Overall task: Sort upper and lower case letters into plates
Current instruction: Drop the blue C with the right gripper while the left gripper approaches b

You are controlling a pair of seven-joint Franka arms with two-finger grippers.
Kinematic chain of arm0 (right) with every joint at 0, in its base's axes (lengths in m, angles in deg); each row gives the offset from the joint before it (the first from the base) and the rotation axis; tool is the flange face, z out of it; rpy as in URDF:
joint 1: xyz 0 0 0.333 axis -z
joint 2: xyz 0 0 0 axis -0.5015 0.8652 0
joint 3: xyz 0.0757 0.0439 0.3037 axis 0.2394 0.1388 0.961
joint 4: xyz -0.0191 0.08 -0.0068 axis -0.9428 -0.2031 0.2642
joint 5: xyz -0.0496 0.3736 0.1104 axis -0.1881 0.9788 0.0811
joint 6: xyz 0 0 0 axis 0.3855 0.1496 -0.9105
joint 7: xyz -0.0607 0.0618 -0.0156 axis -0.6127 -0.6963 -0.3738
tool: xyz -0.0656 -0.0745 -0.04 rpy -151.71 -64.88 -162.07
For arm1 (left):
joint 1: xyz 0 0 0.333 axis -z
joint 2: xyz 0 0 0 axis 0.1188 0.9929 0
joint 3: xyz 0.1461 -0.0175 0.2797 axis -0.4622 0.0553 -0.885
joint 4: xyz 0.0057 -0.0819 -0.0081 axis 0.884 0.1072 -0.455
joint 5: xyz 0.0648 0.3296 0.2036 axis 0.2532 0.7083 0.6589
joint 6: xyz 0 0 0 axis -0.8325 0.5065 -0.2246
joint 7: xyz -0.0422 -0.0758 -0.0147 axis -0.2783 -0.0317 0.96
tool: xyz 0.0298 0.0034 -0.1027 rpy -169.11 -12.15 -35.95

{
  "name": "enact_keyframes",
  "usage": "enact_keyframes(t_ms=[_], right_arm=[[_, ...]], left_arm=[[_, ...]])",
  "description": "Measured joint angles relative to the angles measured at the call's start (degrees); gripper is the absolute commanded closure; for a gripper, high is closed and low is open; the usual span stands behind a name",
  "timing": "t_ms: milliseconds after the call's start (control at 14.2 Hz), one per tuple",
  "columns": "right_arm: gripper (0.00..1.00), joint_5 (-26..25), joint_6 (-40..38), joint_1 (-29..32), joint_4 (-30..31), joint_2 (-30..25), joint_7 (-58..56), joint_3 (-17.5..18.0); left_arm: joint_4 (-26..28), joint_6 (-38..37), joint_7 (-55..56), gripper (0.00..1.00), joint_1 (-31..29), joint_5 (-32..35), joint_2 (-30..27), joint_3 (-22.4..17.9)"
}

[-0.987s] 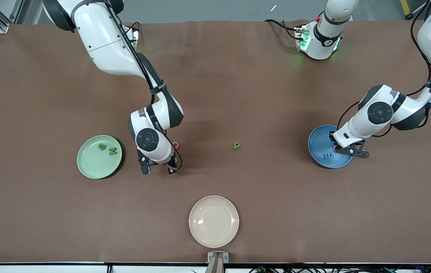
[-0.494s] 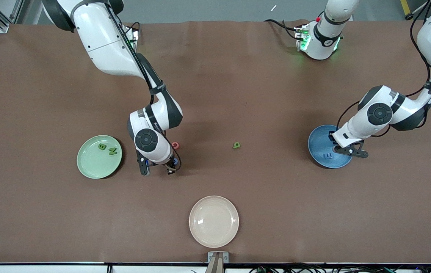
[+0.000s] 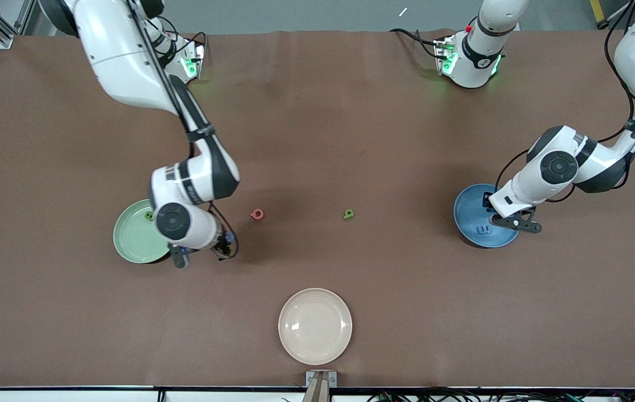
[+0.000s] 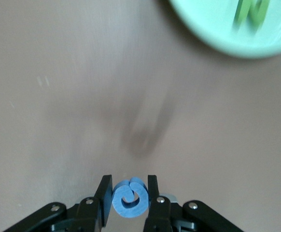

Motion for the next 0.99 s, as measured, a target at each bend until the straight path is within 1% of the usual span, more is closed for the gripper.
enact_keyframes(t_ms=[141, 282, 423, 564, 705, 776, 987], right_arm=[[1.00, 0.00, -1.15, 4.06, 3.14, -3.84, -7.74, -0.11], [1.00, -0.05, -0.93, 7.86, 7.91, -6.96, -14.03, -0.15], [1.00, -1.06, 2.11, 10.12, 13.01, -8.64, -18.36, -0.19], [1.00, -2.43, 6.74, 11.48, 17.67, -9.25, -21.09, -0.22], [1.00, -2.81, 9.72, 12.95, 20.42, -9.29, -23.92, -0.26], [1.00, -2.89, 10.49, 13.93, 21.09, -9.31, -25.43, -0.29], [1.00, -2.97, 12.16, 16.76, 21.77, -9.36, -28.65, -0.32]], left_arm=[[-1.89, -4.74, 0.62, 0.00, 0.04, -3.01, -0.07, 4.90], [-4.74, -9.21, 2.47, 0.00, 1.12, -7.38, -0.33, 9.22], [-7.58, -11.58, 6.22, 0.00, 4.90, -10.56, -0.62, 10.44], [-9.67, -11.98, 12.80, 0.00, 10.72, -12.31, -0.61, 10.40], [-11.97, -12.03, 20.82, 0.00, 17.99, -13.50, -0.58, 9.76], [-13.45, -12.11, 24.78, 0.00, 22.42, -13.84, -0.60, 8.37], [-18.18, -12.13, 34.55, 0.00, 36.74, -15.43, -0.53, 0.46]])
